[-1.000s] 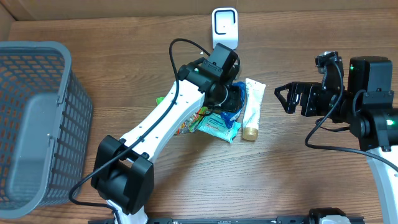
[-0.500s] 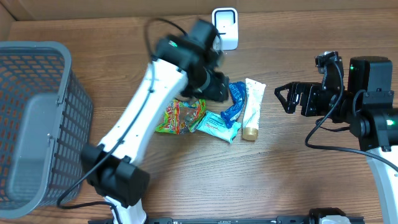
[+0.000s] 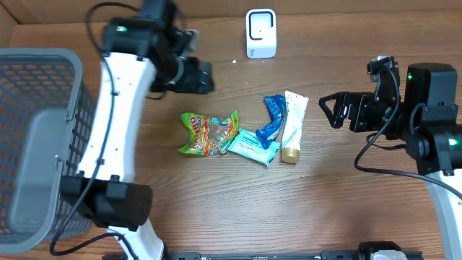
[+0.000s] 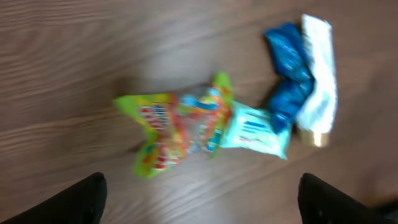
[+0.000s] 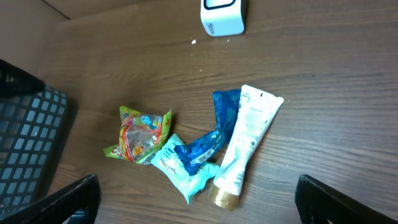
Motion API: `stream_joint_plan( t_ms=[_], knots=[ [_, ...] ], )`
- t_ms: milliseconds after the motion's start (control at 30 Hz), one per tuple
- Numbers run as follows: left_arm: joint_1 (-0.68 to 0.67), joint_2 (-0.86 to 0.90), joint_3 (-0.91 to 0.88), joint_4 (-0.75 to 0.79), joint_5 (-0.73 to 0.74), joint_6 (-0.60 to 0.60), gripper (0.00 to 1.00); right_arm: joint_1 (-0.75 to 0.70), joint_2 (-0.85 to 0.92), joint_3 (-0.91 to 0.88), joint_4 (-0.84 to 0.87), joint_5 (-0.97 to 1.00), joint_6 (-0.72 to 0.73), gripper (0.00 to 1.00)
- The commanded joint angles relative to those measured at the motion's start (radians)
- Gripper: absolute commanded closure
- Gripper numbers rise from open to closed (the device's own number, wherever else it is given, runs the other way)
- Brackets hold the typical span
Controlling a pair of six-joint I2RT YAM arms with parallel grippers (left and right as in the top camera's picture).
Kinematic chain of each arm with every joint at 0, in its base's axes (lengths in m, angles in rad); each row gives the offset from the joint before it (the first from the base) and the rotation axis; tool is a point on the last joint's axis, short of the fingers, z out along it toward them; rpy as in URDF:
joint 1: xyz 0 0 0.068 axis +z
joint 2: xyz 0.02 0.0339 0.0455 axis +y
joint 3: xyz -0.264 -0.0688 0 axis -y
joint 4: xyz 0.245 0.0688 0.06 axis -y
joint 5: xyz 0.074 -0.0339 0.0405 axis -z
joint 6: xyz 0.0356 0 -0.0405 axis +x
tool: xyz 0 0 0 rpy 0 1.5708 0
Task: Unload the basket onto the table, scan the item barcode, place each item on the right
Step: 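Raise the left gripper back to its upper-left hold position, then reach the right gripper down to the white tube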
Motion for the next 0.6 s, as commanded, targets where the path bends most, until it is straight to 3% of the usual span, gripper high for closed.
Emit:
stream_joint_plan(
  t_ms=[0, 100, 133, 233, 400, 567],
  knots=[
    [0.050, -0.006, 0.018, -0.003, 0.028, 0.030, 0.09, 0.005, 0.005, 0.016, 0.010, -0.024, 0.003, 0.00],
    [0.056, -0.006, 0.018, -0.004, 0.026, 0.030, 0.00, 0.005, 0.040, 0.010, 0.008, -0.023, 0.003, 0.07],
    [0.056, -0.006, 0.018, -0.003, 0.024, 0.030, 0.00, 0.005, 0.059, 0.006, 0.008, -0.023, 0.006, 0.13],
    [0.053, -0.005, 0.018, 0.007, 0.023, 0.031, 0.00, 0.005, 0.133, -0.003, 0.008, -0.015, 0.077, 0.19],
    [0.053, -0.005, 0.018, 0.060, -0.014, 0.031, 0.00, 0.005, 0.296, -0.004, 0.008, -0.015, 0.126, 0.39],
    [0.053, -0.005, 0.018, 0.081, -0.014, 0.031, 0.00, 0.006, 0.448, -0.004, 0.018, -0.016, 0.138, 0.39]
  ],
)
